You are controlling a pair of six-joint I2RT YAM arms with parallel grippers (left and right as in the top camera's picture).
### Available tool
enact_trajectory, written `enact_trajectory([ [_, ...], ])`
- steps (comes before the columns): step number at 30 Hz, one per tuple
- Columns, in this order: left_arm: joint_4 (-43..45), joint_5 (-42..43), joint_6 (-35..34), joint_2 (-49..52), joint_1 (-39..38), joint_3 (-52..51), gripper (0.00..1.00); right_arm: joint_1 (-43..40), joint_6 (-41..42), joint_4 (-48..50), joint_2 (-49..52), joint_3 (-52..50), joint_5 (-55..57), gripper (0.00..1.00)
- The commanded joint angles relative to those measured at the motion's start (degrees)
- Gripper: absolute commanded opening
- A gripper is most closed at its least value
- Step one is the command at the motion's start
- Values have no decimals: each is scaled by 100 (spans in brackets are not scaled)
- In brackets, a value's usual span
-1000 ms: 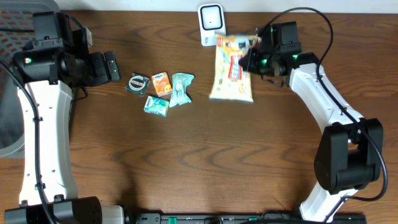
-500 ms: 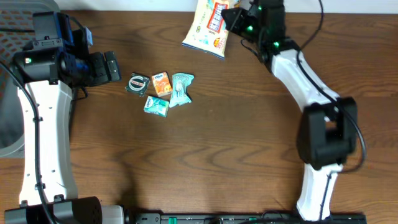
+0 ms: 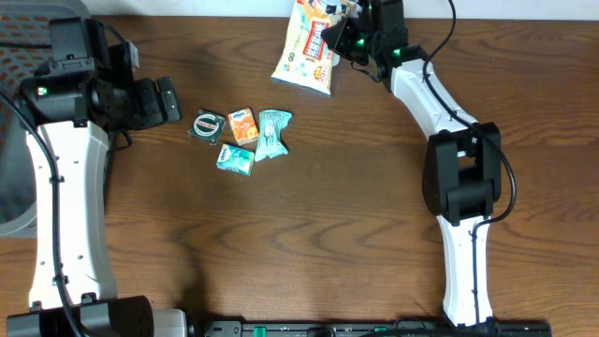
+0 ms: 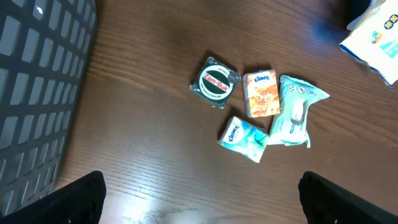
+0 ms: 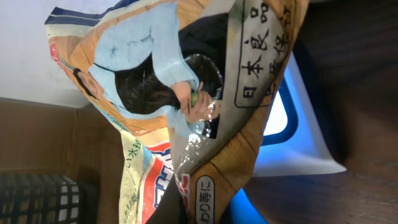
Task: Scan the item barcode
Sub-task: 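Grasp the printed snack bag and raise it toward the scanner, then carry the printed snack bag to the right edge and release it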
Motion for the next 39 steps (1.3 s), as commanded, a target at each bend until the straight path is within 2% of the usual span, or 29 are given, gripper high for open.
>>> enact_trajectory([
  [1, -2, -13, -50, 20, 2, -15, 98, -352, -424, -238, -229, 264, 7, 1],
  [9, -2, -13, -50, 20, 2, -15, 98, -1781, -2608, -2603, -1082, 275, 1248, 1],
  [15, -2, -13, -50, 20, 2, -15, 98, -2752, -3654, -3606, -1108, 271, 2424, 1],
  [16, -2, -13, -50, 20, 2, -15, 98, -3104, -4024, -3851, -1099, 271, 2817, 1],
  [18, -2, -13, -50, 20, 4, -15, 98, -3375, -4089, -3963, -1099, 271, 3226, 2],
  [19, -2, -13, -50, 20, 2, -15, 98, -3486, -4089, -4002, -1099, 271, 3366, 14],
  [20, -2, -13, -50, 20, 2, -15, 98, -3613, -4089, -4052, -1099, 271, 3432, 53],
  [21, -2, -13, -50, 20, 2, -15, 98, -3692, -4087, -4103, -1099, 271, 3421, 80],
  [22, -2, -13, -50, 20, 2, -15, 98, -3801, -4087, -4212, -1099, 271, 3423, 99],
  [27, -2, -13, -50, 20, 4, -15, 98, -3766, -4089, -4433, -1099, 271, 3154, 99],
  [31, -2, -13, -50, 20, 2, -15, 98, -3563, -4087, -4562, -1099, 271, 1746, 99],
  [32, -2, -13, -50, 20, 2, -15, 98, -3508, -4087, -4627, -1099, 269, 1368, 94],
  [34, -2, -13, -50, 20, 4, -15, 98, -3338, -4087, -4778, -1097, 232, 931, 75],
  [35, -2, -13, -50, 20, 2, -15, 98, -3252, -4087, -4782, -1097, 157, 1043, 65],
  [37, -2, -13, -50, 20, 2, -15, 98, -3150, -4085, -4732, -1097, 4, 1445, 59],
  [39, -2, -13, -50, 20, 2, -15, 98, -3082, -3985, -4603, -1097, -271, 2011, 46],
])
